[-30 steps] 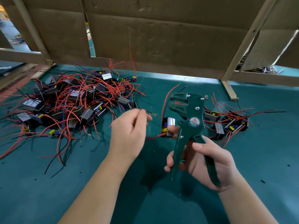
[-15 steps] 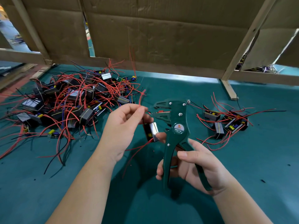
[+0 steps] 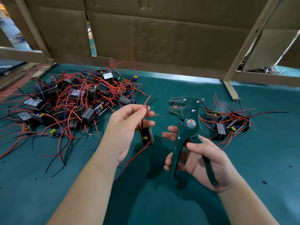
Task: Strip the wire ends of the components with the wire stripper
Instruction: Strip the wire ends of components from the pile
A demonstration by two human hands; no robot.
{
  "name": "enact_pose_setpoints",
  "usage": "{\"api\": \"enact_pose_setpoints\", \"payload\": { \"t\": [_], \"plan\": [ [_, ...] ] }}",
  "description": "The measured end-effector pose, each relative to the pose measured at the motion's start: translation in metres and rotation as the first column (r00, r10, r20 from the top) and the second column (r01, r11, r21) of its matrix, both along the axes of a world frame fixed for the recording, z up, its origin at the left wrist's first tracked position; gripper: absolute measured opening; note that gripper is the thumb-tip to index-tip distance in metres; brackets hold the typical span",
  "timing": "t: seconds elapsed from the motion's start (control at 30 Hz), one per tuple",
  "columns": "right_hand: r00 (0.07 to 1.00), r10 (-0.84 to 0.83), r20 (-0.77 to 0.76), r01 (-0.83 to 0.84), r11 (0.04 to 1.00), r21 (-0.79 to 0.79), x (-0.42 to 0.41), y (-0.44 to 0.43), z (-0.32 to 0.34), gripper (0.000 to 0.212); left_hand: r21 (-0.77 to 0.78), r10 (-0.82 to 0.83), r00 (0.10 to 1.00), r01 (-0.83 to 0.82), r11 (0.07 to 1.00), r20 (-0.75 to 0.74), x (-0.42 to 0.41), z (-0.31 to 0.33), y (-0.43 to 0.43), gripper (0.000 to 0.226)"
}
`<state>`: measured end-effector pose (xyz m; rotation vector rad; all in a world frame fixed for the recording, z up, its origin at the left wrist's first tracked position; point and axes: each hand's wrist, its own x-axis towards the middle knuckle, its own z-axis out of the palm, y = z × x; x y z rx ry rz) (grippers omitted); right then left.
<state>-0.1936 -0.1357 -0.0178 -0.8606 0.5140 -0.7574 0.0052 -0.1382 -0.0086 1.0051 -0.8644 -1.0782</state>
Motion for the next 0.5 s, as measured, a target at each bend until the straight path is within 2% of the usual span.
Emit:
{"api": "enact_pose_setpoints", "payload": {
  "t": [0.07,0.17,0.37,0.5],
  "plan": [
    [1.000,-0.001,-0.008,0.001,1.000,0.000,0.0005,-0.0002,0.0003,0.071,0.038,0.010,1.000,-0.010,0.999,0.008,-0.0010,0.0009,-0.0005,0.037],
    [1.000,0.016,-0.010,-0.016,1.000,0.013,0.0004,-0.0005,0.0011,0.069,0.021,0.014,0.998,-0.015,1.000,0.056,-0.0013,0.0016,-0.0003,0.041],
    [0.991,0.131,-0.001,-0.131,0.991,-0.001,-0.0010,0.0014,0.0038,0.071,0.011,-0.004,0.975,0.002,1.000,0.224,-0.0031,0.0014,0.0051,0.028],
    [0.978,0.207,0.017,-0.206,0.978,-0.025,-0.0024,0.0031,0.0039,0.066,-0.031,-0.023,0.963,0.032,0.999,0.268,-0.0042,0.0047,0.0072,0.019]
  ]
}}
